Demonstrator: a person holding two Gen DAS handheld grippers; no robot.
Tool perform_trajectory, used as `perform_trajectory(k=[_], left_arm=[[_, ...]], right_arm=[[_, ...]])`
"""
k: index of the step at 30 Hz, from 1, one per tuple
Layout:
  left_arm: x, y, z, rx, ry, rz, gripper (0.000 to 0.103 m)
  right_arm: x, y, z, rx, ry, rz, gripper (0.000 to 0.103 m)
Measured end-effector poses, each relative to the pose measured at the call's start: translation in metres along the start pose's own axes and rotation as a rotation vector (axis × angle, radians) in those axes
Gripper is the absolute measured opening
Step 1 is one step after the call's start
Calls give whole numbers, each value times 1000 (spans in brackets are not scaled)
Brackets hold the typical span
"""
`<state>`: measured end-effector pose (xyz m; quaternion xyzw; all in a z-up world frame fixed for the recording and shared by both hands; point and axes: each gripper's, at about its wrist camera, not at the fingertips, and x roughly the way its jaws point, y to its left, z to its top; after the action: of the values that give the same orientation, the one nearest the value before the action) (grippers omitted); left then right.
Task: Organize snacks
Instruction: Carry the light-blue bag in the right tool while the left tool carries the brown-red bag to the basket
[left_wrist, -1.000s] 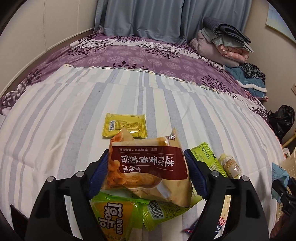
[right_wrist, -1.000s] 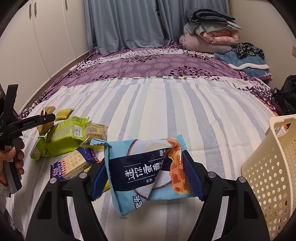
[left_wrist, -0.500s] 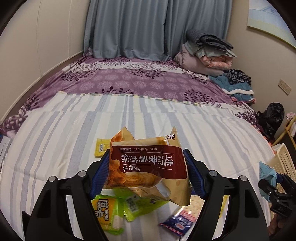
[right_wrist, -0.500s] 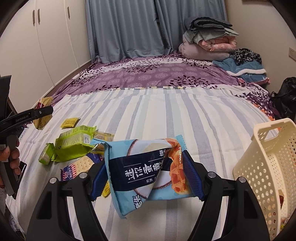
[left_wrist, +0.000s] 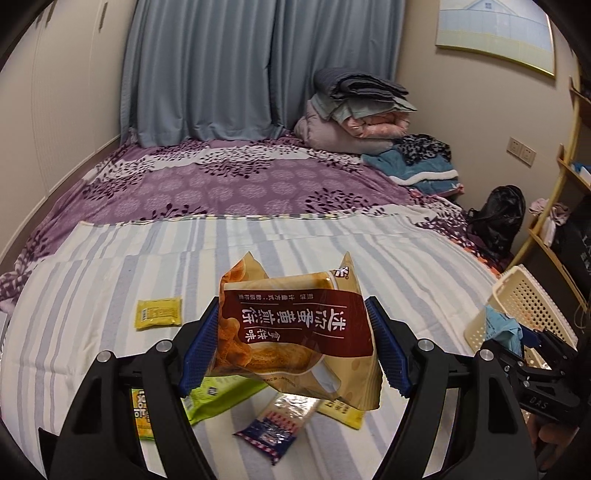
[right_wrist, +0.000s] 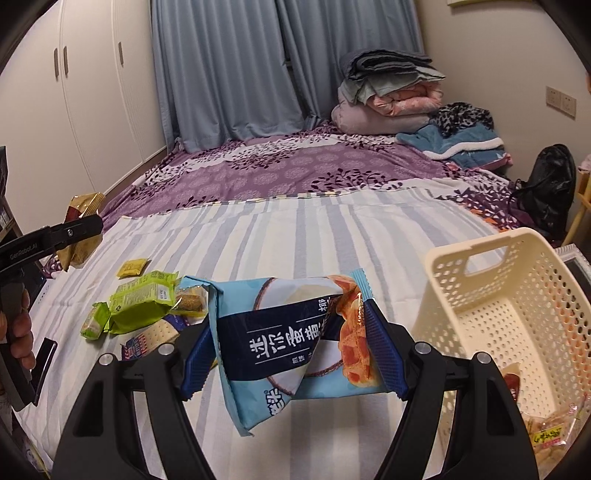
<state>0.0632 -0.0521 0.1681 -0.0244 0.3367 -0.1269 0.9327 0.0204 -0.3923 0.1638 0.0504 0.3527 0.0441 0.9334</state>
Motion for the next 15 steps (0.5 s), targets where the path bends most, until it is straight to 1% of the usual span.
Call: perform_trajectory(k=[15], left_arm=[[-11,-69,1,96,2,-83,77]], right_arm=[[-46,-70,-8,113,-71,-105,73]])
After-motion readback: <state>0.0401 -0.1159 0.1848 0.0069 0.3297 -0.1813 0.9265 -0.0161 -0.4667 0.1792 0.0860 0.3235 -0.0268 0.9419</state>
